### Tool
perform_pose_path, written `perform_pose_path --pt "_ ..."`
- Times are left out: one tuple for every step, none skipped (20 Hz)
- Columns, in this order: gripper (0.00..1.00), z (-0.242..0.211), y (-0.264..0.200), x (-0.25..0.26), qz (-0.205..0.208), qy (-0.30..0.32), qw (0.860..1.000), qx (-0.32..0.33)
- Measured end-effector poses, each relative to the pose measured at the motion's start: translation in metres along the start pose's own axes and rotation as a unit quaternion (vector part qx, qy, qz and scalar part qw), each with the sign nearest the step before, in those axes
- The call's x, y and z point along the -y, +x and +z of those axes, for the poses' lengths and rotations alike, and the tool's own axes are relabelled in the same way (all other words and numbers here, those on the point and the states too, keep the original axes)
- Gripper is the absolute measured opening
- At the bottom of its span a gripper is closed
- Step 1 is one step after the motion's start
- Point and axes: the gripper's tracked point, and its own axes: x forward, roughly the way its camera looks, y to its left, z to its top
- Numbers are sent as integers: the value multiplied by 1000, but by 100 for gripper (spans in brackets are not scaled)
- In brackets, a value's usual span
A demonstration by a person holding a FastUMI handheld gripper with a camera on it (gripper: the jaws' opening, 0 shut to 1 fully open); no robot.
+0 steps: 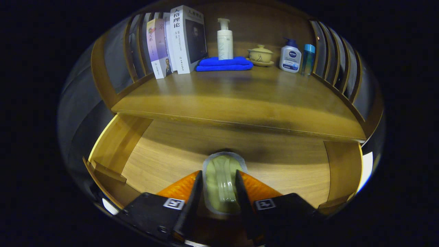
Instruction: Pull open the drawer, take out the items inside it, and place them on the countertop above the cabinet.
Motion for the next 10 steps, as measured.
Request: perform_pose_path --pt "35 1 -1 1 -1 5 1000 3" --pt "26 -1 0 -1 4 14 1000 1" --pt "25 -3 -3 -5 16 17 1000 -3" --pt "25 -3 -6 -2 10 24 1000 3" --pt "12 1 -11 3 0 26 1000 6" --pt "12 0 -9 4 4 25 1000 13" --pt "12 -2 -12 2 9 26 1000 11" --pt "12 -1 -15 -2 15 29 999 17" --pt "12 2 -20 -4 21 29 999 25" --pt "12 4 -25 -6 26 27 999 33"
